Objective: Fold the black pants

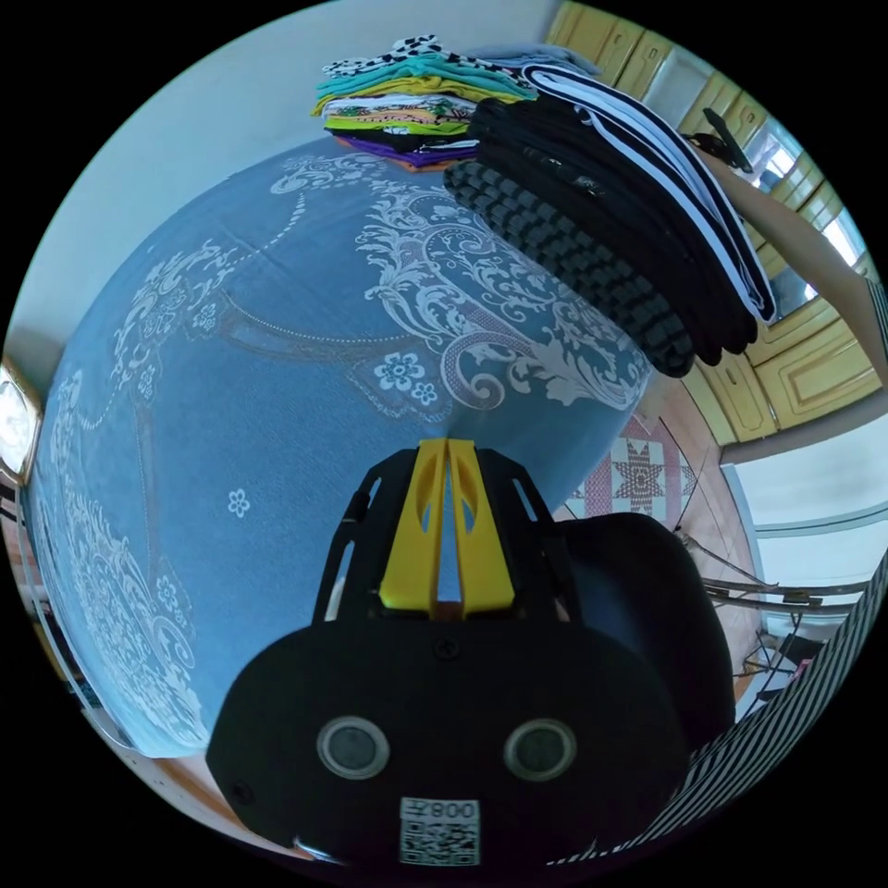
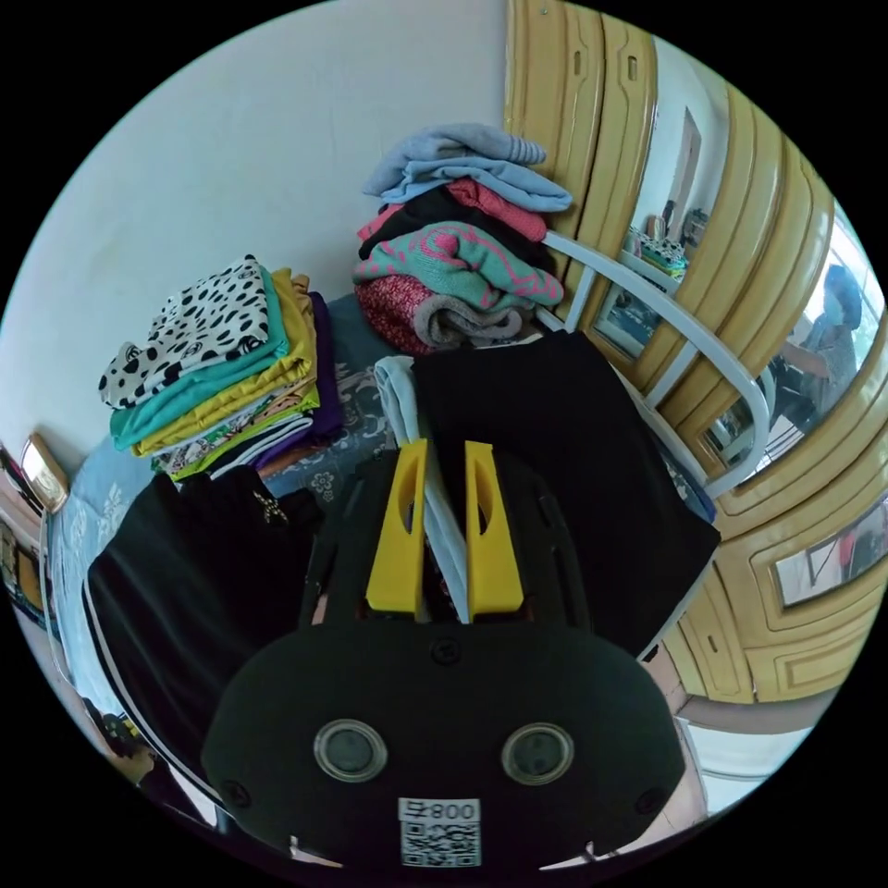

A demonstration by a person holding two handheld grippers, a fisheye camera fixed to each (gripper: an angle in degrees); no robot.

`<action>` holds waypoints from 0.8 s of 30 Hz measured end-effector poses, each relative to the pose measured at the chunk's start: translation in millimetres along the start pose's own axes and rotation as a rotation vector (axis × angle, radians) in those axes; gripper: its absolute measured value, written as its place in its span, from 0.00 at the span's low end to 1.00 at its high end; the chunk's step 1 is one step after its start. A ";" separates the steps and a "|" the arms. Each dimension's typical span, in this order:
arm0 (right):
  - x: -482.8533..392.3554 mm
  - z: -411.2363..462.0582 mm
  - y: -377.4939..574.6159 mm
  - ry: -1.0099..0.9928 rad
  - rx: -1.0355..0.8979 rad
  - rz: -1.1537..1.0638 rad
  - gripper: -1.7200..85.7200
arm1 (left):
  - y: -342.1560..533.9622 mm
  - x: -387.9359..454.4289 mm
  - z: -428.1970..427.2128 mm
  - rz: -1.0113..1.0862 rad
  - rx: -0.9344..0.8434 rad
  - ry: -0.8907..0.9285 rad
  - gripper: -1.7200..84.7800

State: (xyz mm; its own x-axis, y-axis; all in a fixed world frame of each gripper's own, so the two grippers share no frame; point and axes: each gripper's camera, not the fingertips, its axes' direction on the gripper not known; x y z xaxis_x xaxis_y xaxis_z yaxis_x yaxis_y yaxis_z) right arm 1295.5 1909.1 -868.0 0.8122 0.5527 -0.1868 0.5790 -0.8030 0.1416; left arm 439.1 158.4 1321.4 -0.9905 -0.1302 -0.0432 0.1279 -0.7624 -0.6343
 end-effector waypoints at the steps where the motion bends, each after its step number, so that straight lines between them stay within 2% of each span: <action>1: 5.1 -3.1 -4.0 -0.013 0.014 0.001 0.11 | -0.3 6.0 -4.5 0.006 0.000 -0.003 0.02; 7: 25.2 -3.4 -20.9 0.119 -0.030 -0.049 0.06 | -1.7 36.9 -29.0 0.011 0.003 0.001 0.02; 10: 45.9 -13.5 -22.8 0.114 -0.020 -0.028 0.04 | -3.0 57.2 -42.8 0.033 0.000 -0.023 0.02; 17: 148.0 -78.9 -14.5 -0.218 0.092 0.255 0.02 | -4.0 97.5 -81.3 0.031 0.005 0.016 0.02; 24: 221.6 -176.8 4.6 -0.500 0.273 0.338 0.02 | 0.0 139.5 -124.0 0.022 0.034 0.041 0.02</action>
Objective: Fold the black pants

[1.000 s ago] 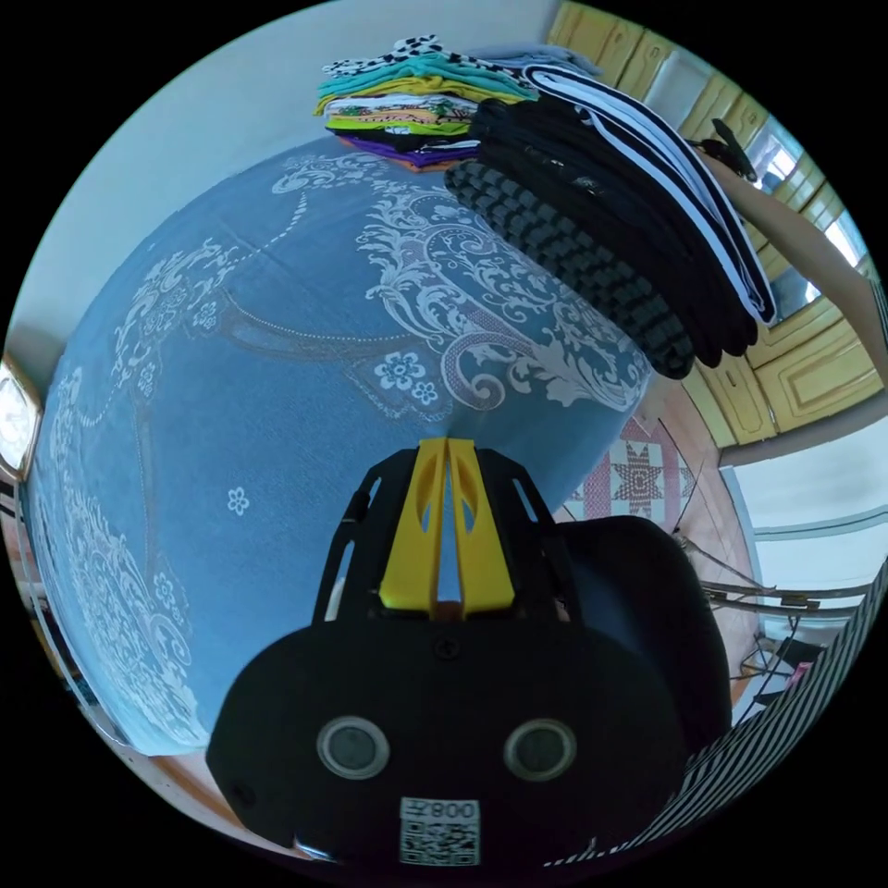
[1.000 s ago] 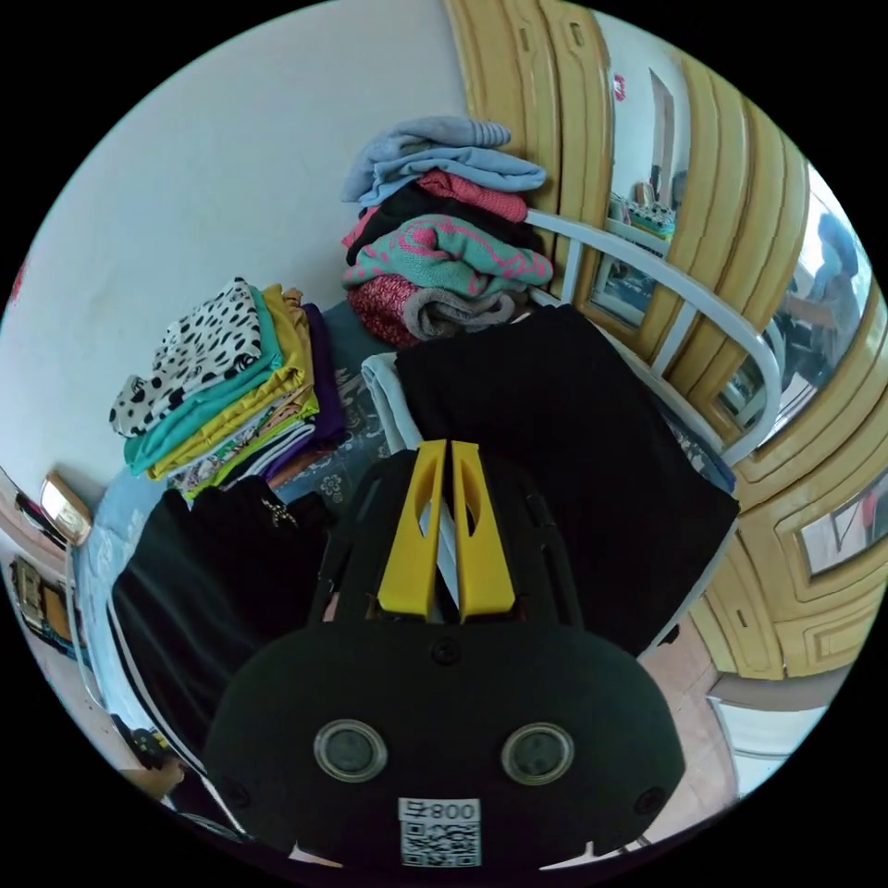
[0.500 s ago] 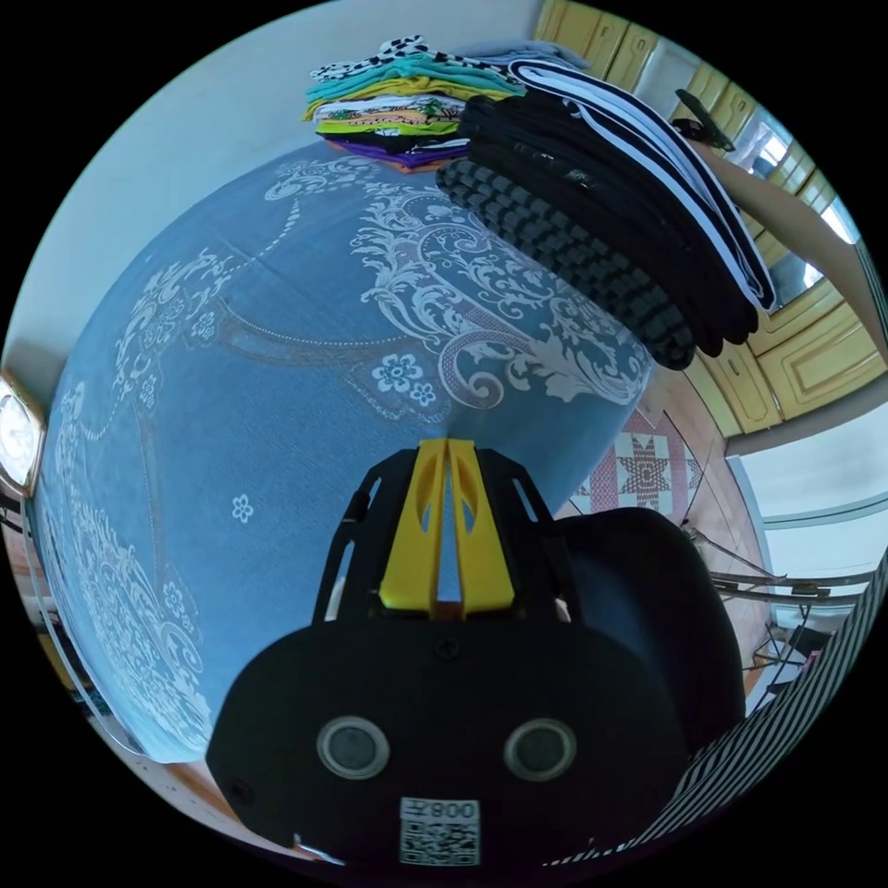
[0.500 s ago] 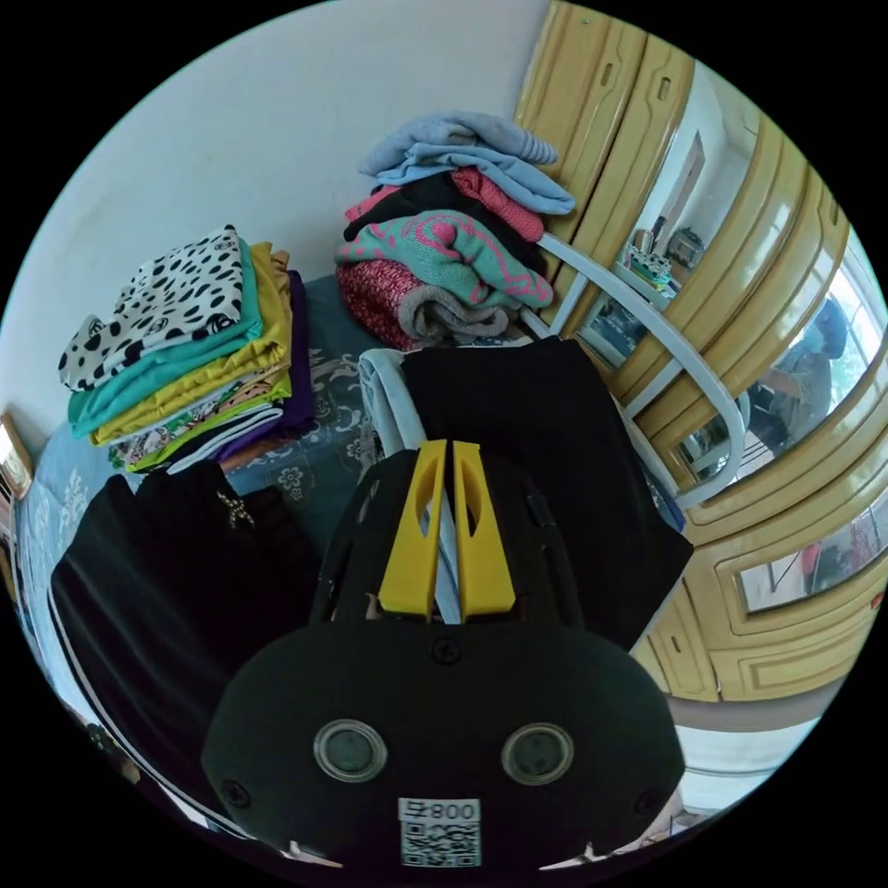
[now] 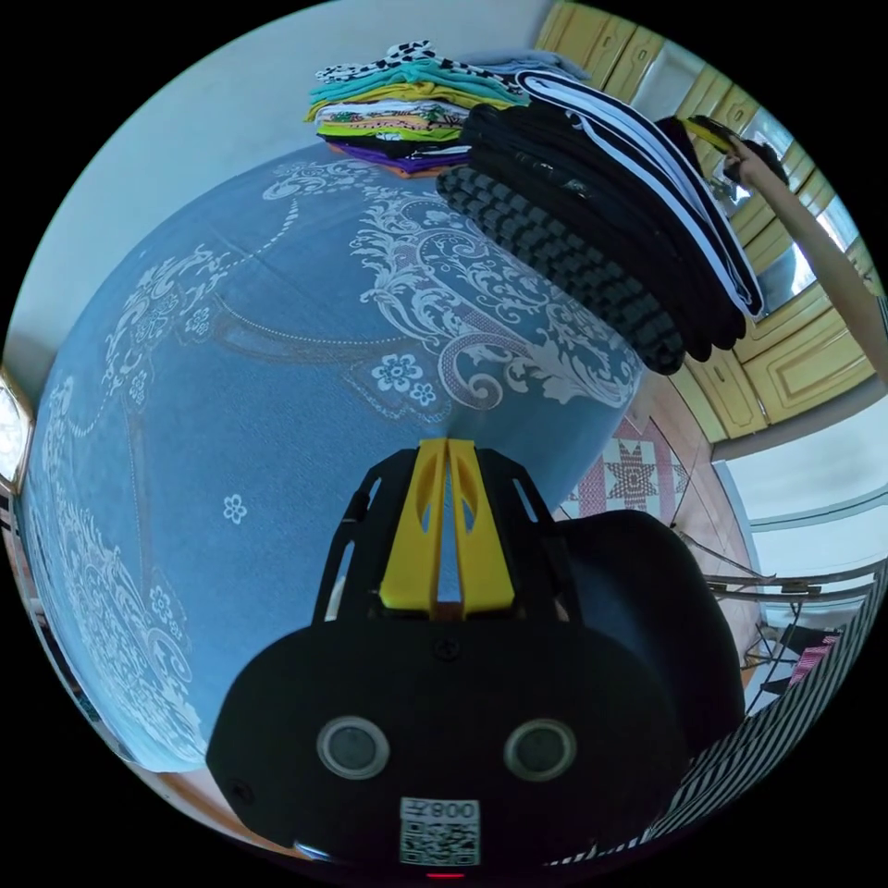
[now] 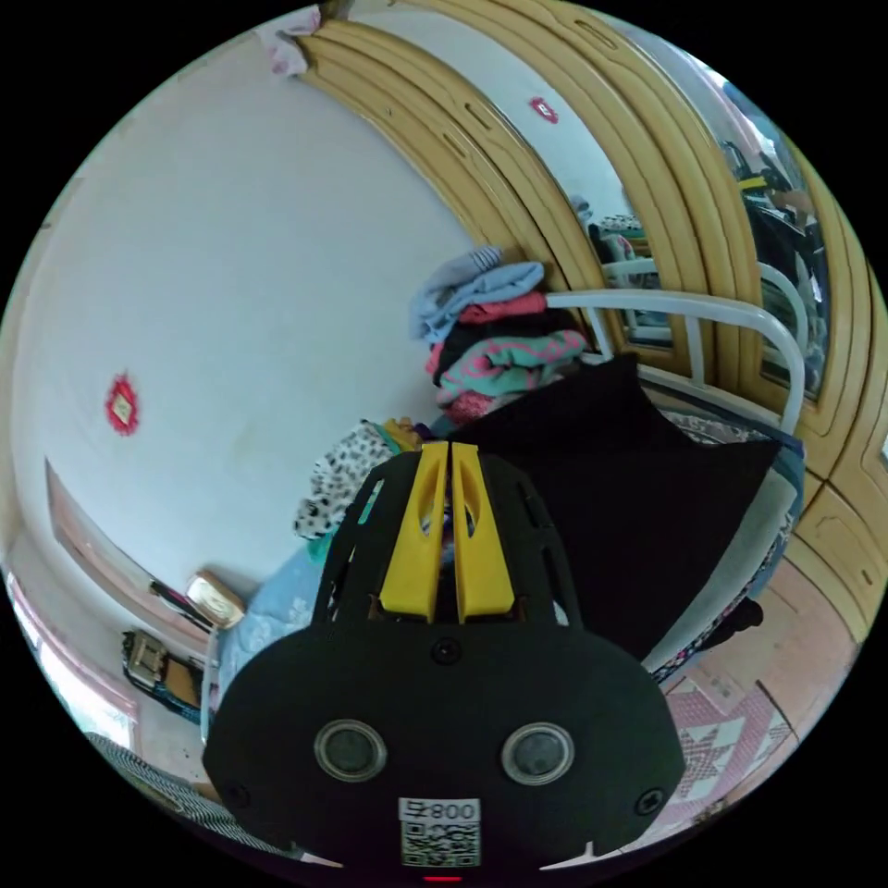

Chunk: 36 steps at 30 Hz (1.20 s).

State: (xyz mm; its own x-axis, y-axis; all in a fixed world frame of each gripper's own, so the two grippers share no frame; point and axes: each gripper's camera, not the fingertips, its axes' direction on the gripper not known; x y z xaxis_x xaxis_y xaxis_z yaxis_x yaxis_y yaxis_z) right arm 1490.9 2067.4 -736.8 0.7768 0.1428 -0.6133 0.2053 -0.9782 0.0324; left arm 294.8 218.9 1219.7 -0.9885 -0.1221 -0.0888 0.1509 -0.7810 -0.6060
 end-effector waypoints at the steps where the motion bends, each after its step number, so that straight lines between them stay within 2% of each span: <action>1: -2.2 -21.8 -5.3 -0.047 0.023 0.003 0.02 | 0.3 8.5 -8.3 0.000 0.003 0.002 0.02; 4: -15.4 -77.8 -20.7 -0.140 0.086 -0.007 0.02 | -0.9 27.2 -30.9 -0.026 -0.006 0.030 0.02; 7: -39.7 -131.4 -38.6 -0.220 0.126 -0.045 0.02 | -1.5 40.5 -58.5 -0.091 -0.023 0.154 0.02; 8: -53.2 -152.9 -46.0 -0.249 0.140 -0.068 0.02 | 0.6 47.3 -74.0 -0.104 0.001 0.216 0.02; 12: -102.6 -216.4 -67.6 -0.336 0.184 -0.140 0.02 | 12.2 74.9 -134.4 -0.093 0.108 0.260 0.02; 19: -234.6 -324.4 -94.8 -0.583 0.237 -0.303 0.02 | 49.0 115.4 -285.1 -0.110 0.390 0.287 0.02; 21: -273.5 -342.0 -96.7 -0.577 0.197 -0.341 0.02 | 61.1 123.1 -327.5 -0.131 0.485 0.286 0.02; 25: -351.6 -380.3 -82.7 -0.728 0.174 -0.419 0.02 | 93.0 146.3 -423.8 -0.146 0.683 0.291 0.03; 33: -471.0 -441.3 -49.2 -0.884 0.104 -0.512 0.02 | 168.6 199.0 -576.9 -0.032 0.961 0.448 0.14; 36: -503.0 -448.7 -33.1 -0.937 0.055 -0.514 0.02 | 204.9 206.0 -627.5 -0.052 1.079 0.493 0.16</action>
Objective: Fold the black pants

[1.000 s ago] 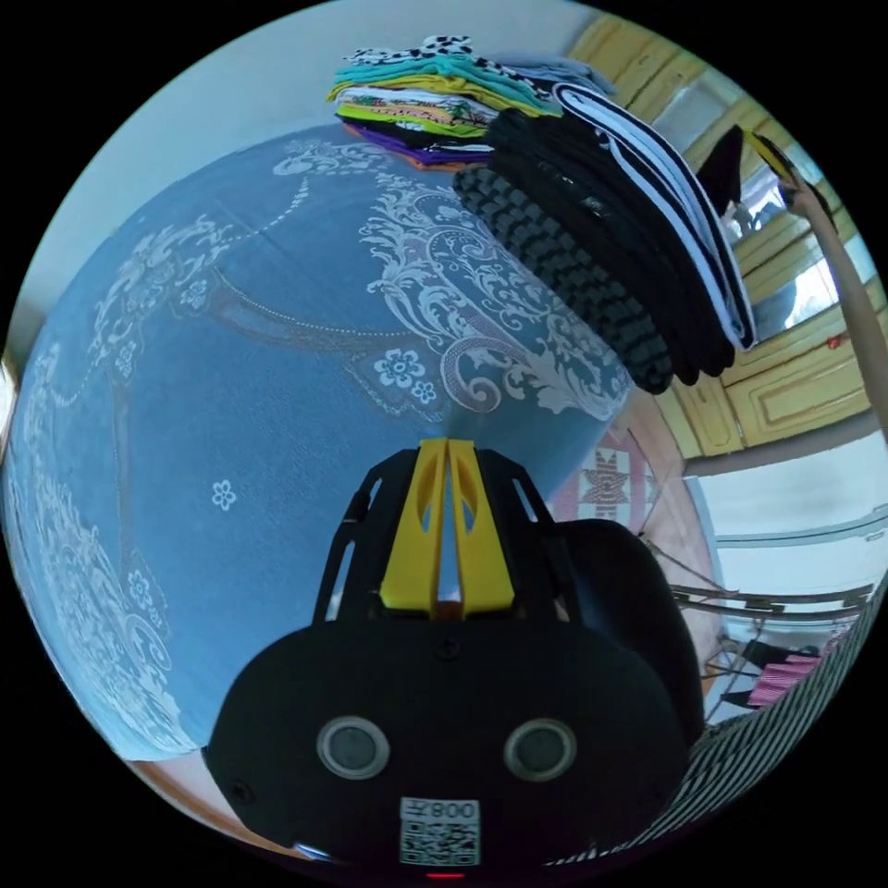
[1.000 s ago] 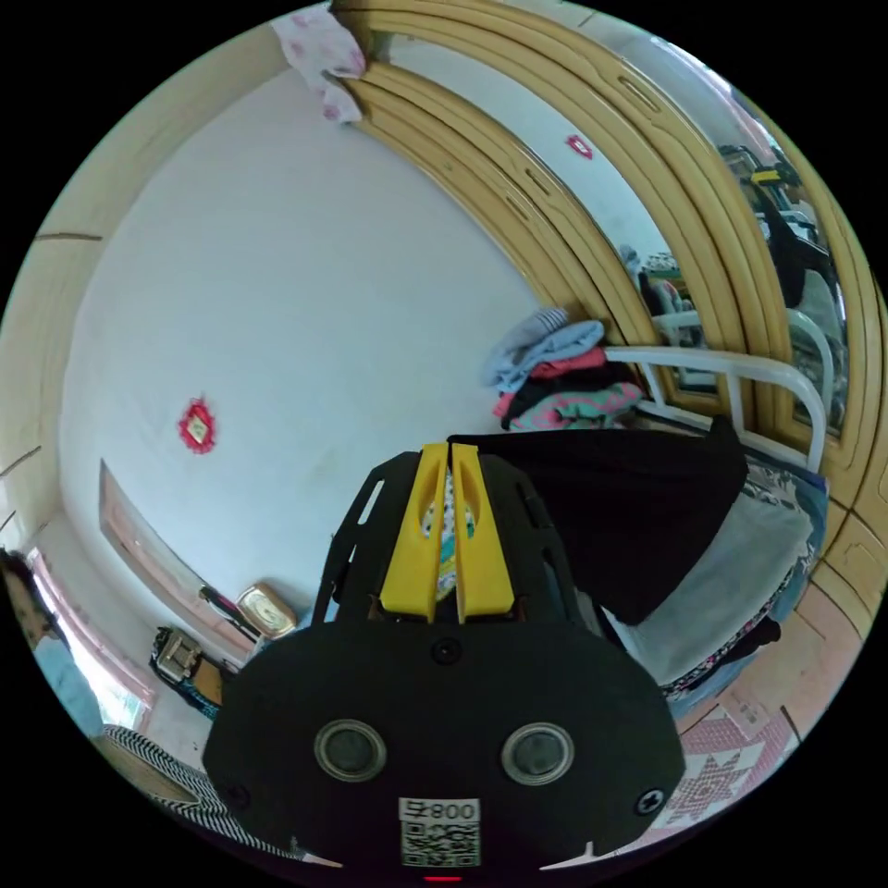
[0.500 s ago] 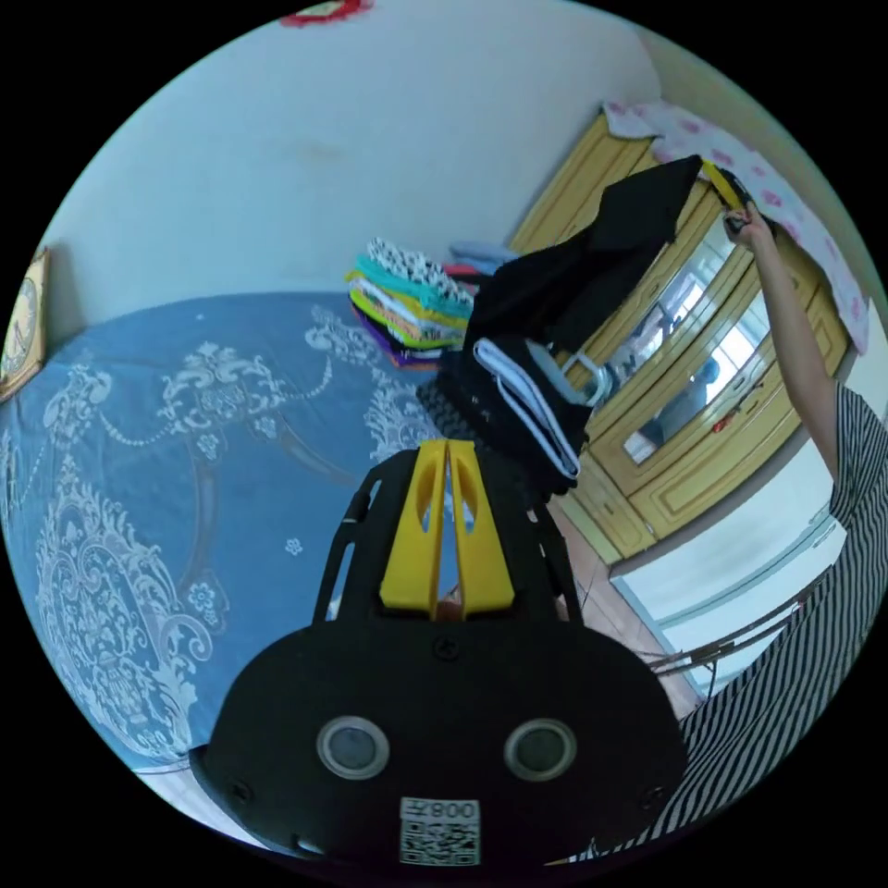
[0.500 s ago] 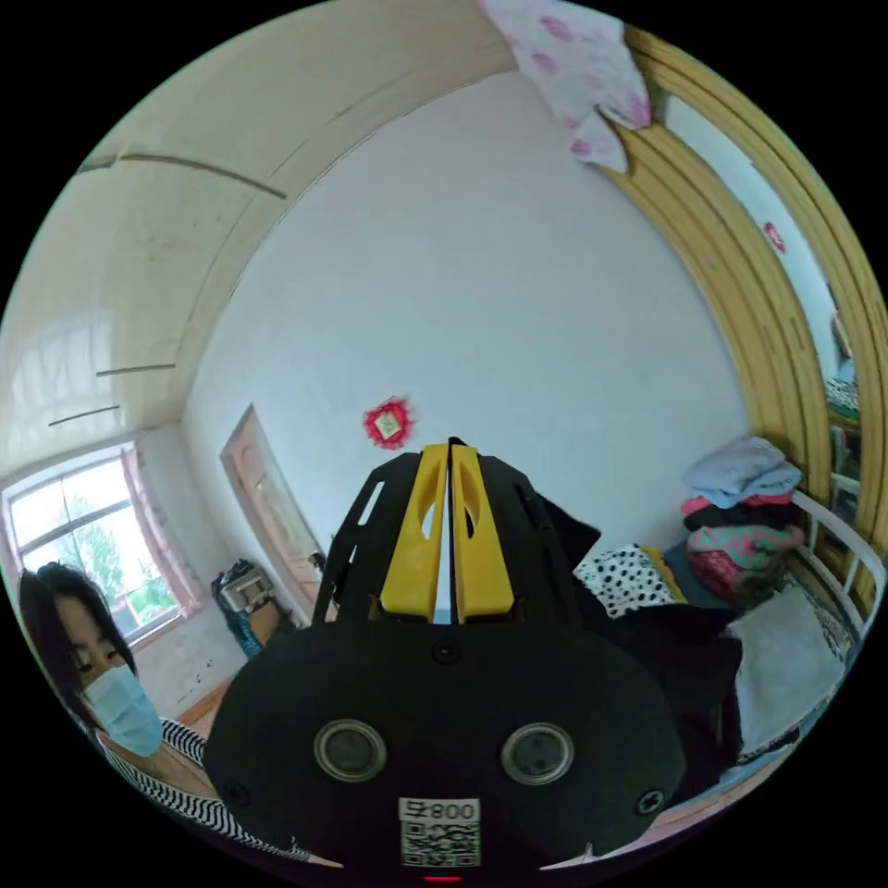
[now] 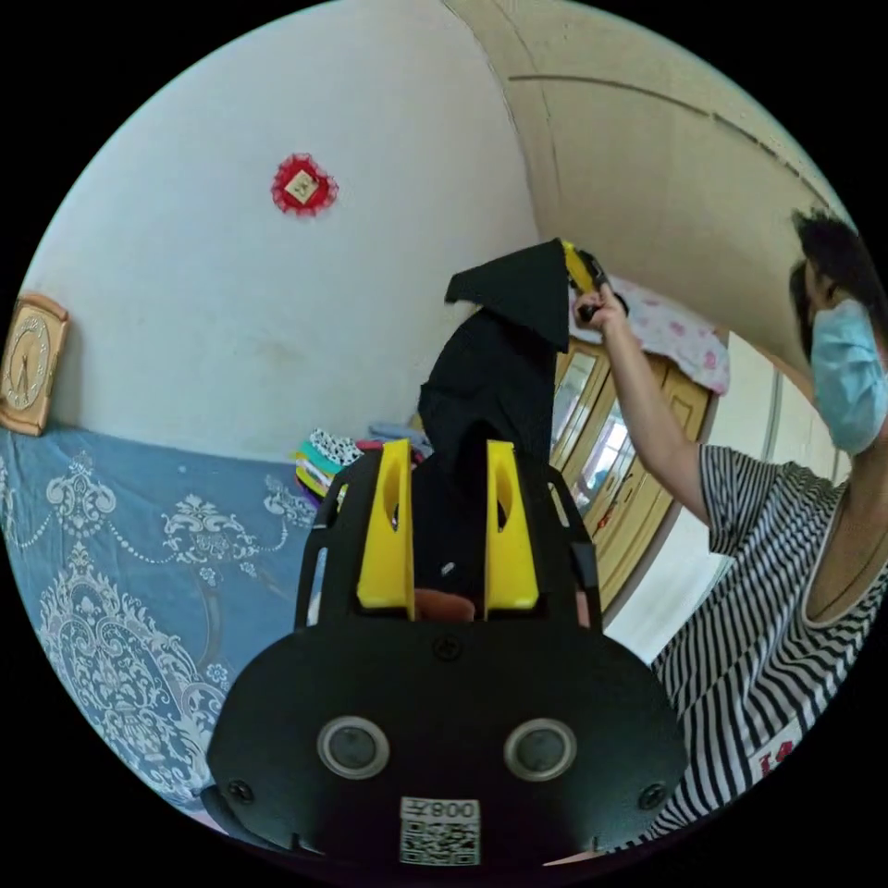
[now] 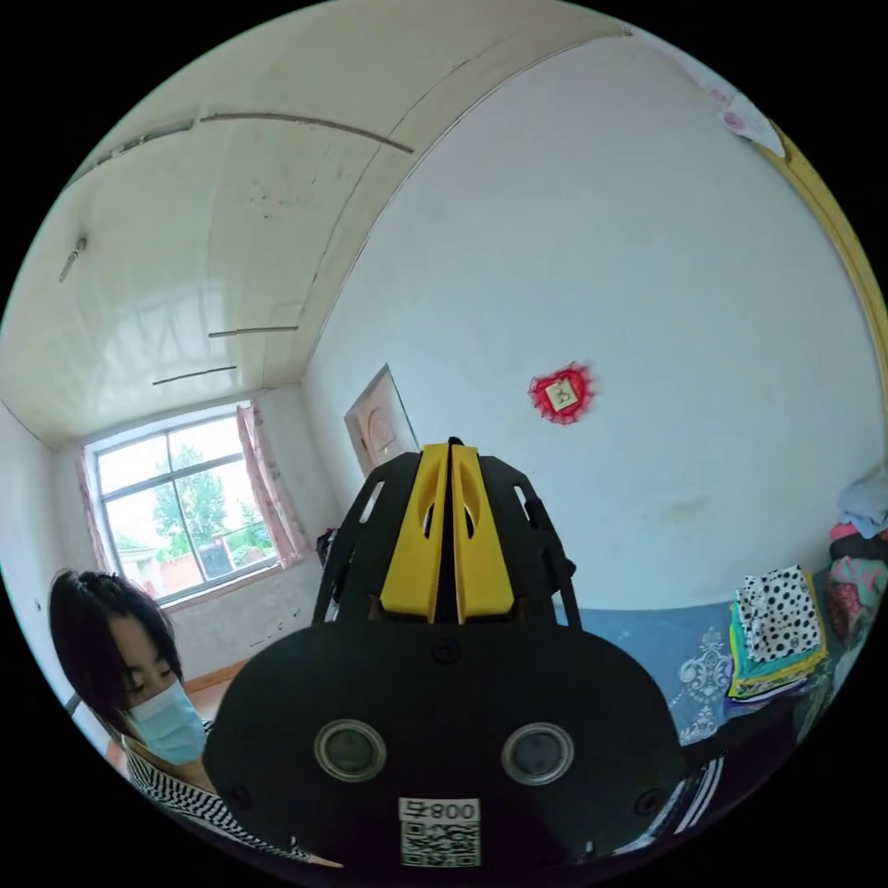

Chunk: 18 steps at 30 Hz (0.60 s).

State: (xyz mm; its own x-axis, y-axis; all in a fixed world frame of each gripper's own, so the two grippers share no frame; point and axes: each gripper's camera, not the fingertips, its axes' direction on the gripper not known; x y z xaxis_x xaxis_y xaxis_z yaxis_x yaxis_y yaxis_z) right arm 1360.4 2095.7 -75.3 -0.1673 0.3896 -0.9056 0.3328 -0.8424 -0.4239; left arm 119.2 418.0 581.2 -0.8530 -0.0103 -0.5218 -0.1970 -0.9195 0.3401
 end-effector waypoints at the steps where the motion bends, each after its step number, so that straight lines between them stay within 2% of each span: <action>1: -10.3 9.7 -0.2 -0.013 -0.017 0.003 0.02 | -8.3 11.1 -17.0 -0.011 0.023 0.024 0.16; 4: -35.8 34.7 -0.4 -0.059 -0.053 0.006 0.02 | -24.7 40.3 -49.4 -0.024 0.043 -0.001 0.14; 8: -67.3 68.2 -1.3 -0.083 -0.104 0.009 0.02 | -41.0 72.3 -77.1 -0.121 0.044 0.029 0.07; 18: -92.0 103.9 0.4 -0.101 -0.149 0.069 0.02 | -98.7 163.6 -179.0 -0.153 0.187 -0.108 0.04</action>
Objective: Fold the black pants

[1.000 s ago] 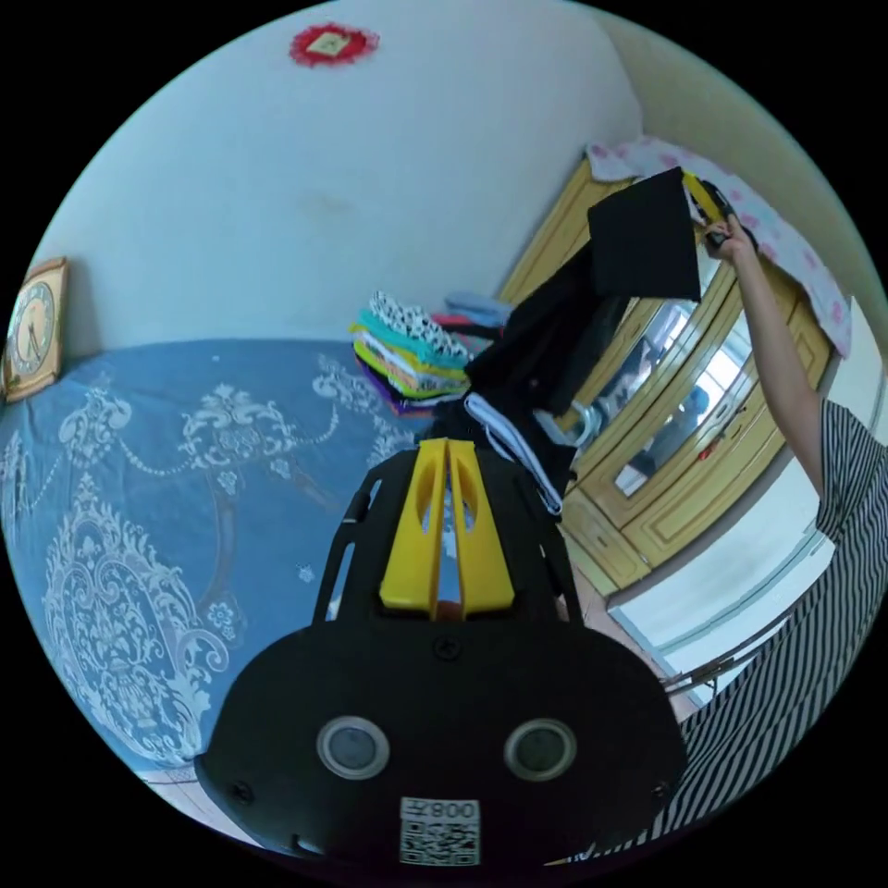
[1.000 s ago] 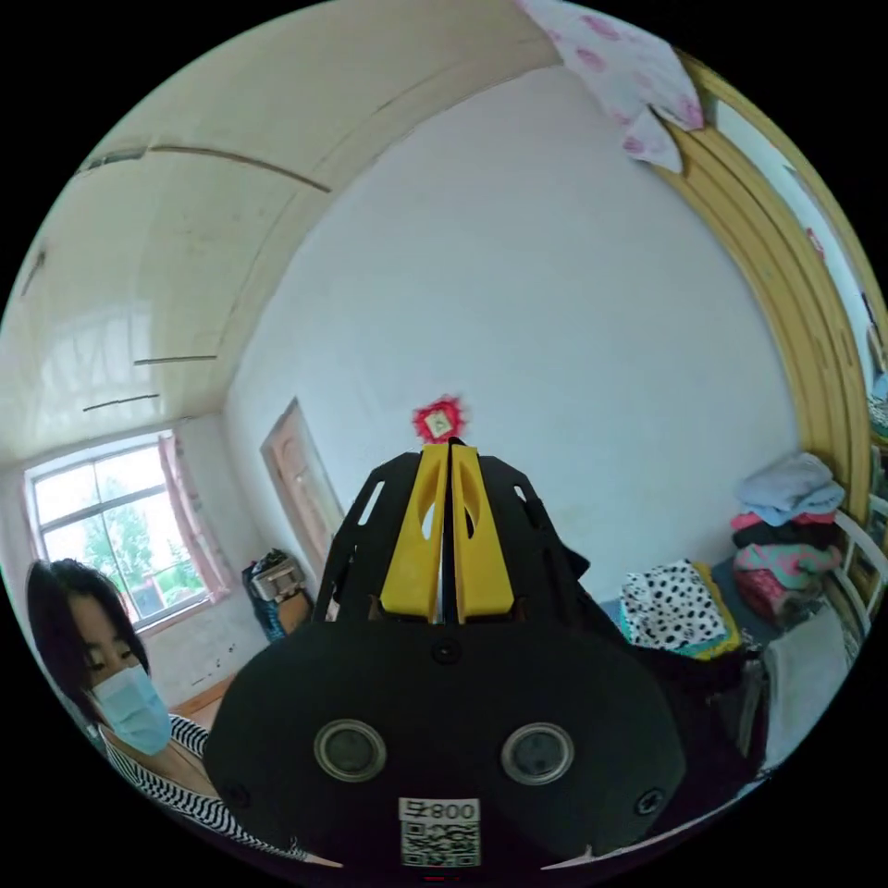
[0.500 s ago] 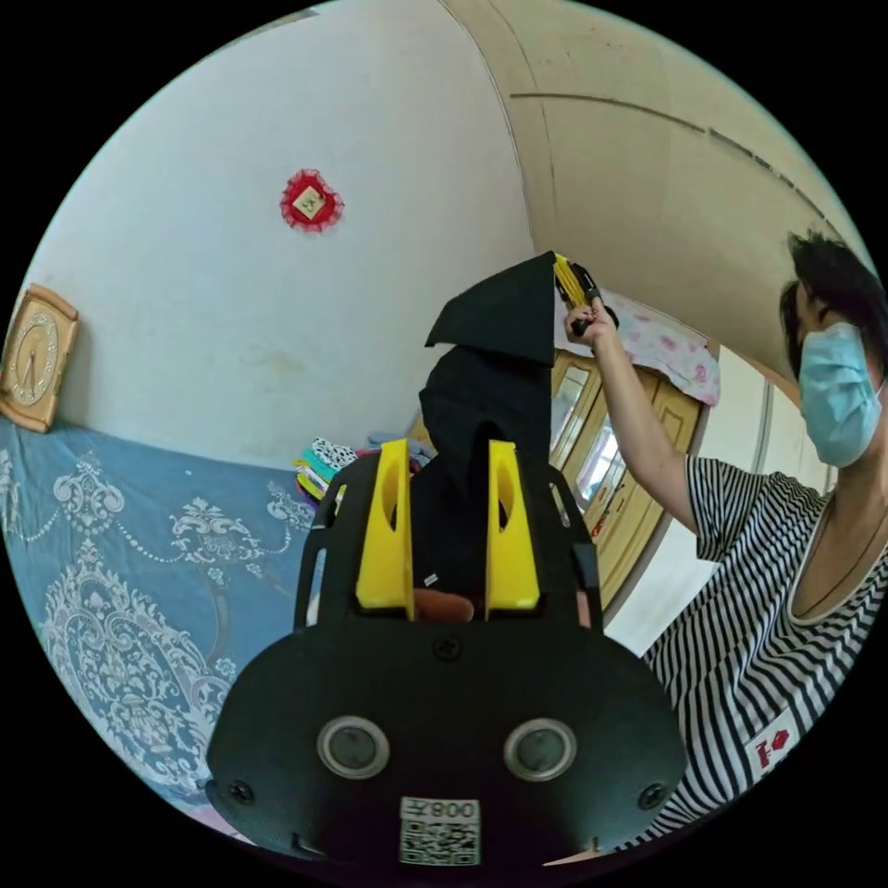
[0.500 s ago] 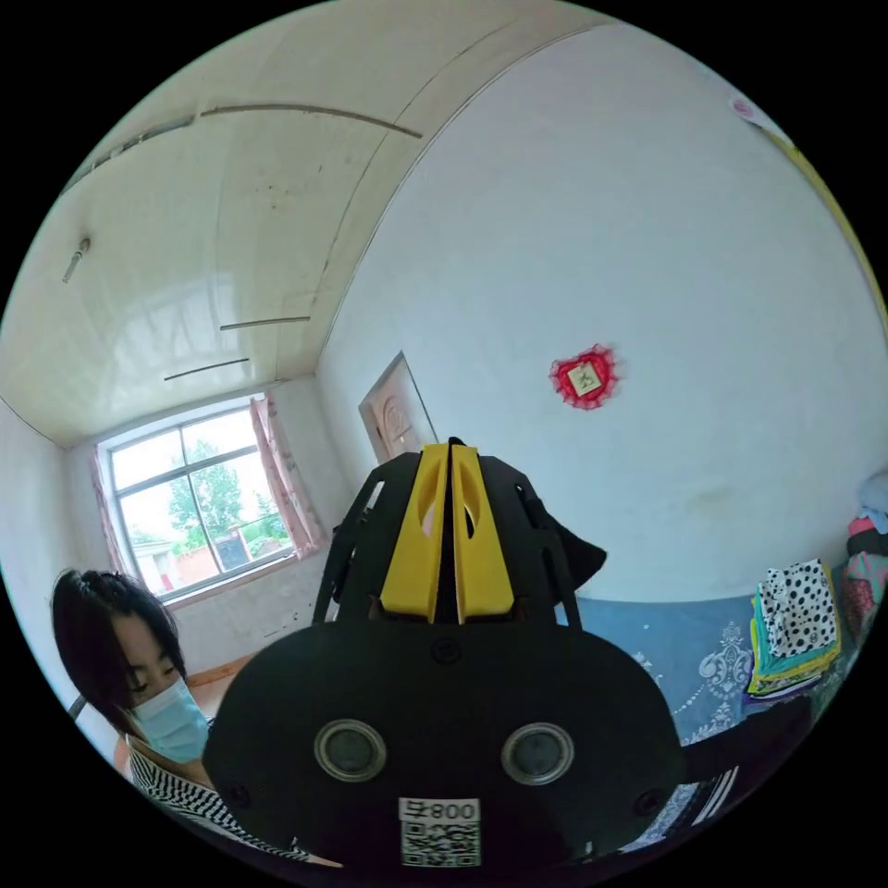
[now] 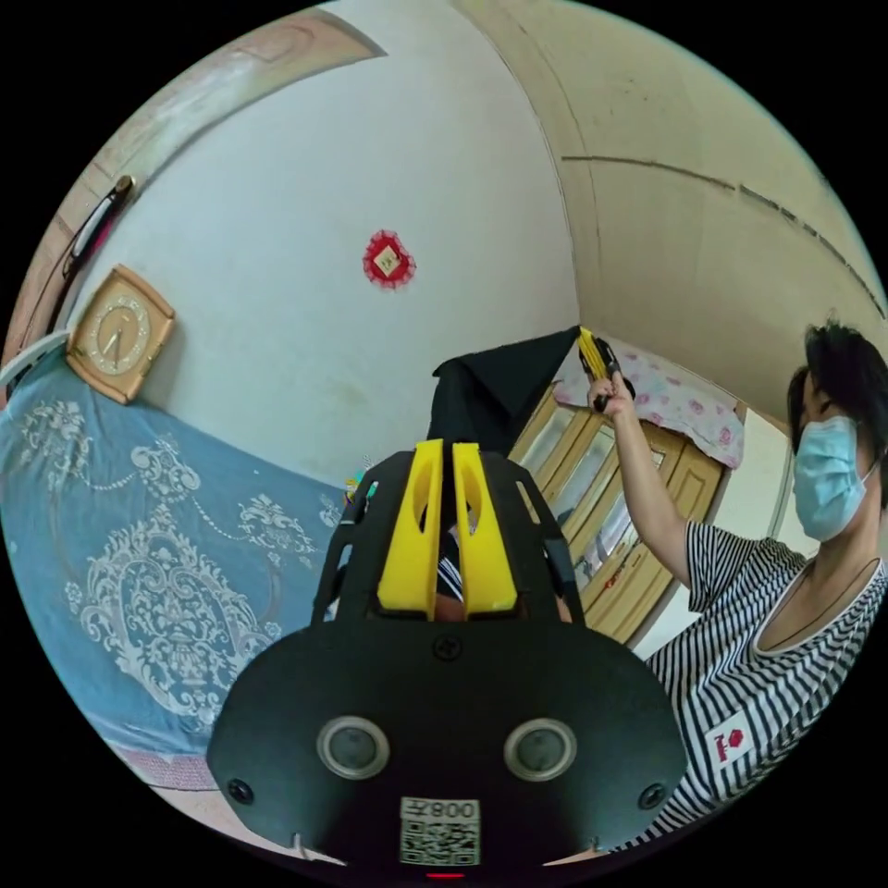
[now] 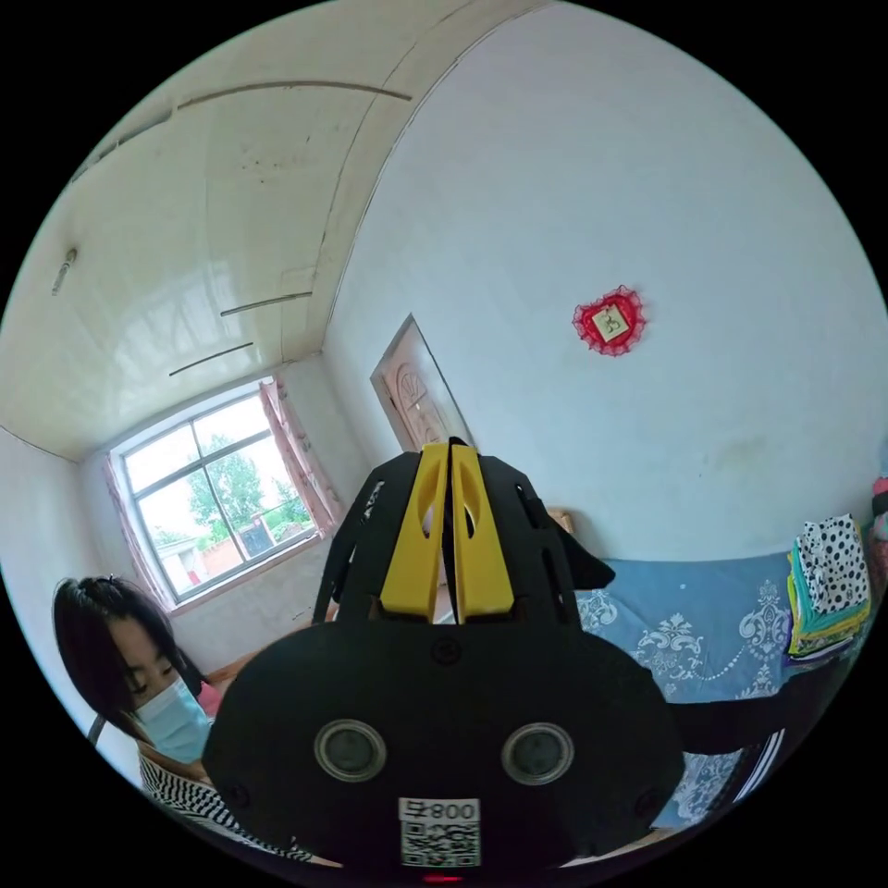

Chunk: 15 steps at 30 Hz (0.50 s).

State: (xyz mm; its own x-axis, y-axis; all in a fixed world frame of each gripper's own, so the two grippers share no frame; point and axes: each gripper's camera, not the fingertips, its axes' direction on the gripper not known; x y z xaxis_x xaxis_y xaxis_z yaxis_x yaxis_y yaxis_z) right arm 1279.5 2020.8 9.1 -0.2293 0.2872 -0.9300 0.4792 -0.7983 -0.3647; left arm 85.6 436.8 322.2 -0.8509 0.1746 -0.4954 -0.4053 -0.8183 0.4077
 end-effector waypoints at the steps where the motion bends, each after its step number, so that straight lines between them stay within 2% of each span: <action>1: -0.1 2.8 0.3 -0.001 -0.001 0.009 0.02 | -11.8 12.4 -14.9 0.005 0.032 -0.015 0.04; 8: 4.9 20.0 11.1 -0.019 -0.030 0.053 0.02 | -95.8 101.1 -92.4 0.163 0.188 -0.137 0.04; 15: 29.2 47.7 48.7 -0.006 -0.109 0.136 0.02 | -154.4 159.5 -123.9 0.250 0.219 -0.240 0.04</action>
State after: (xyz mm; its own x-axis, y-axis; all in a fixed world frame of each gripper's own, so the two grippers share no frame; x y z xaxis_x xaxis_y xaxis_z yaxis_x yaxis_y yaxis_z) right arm 1255.8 1965.1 -33.7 -0.1614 0.1768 -0.9709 0.5955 -0.7671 -0.2386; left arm 53.8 523.1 85.2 -0.9756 0.1287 -0.1779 -0.2152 -0.7204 0.6593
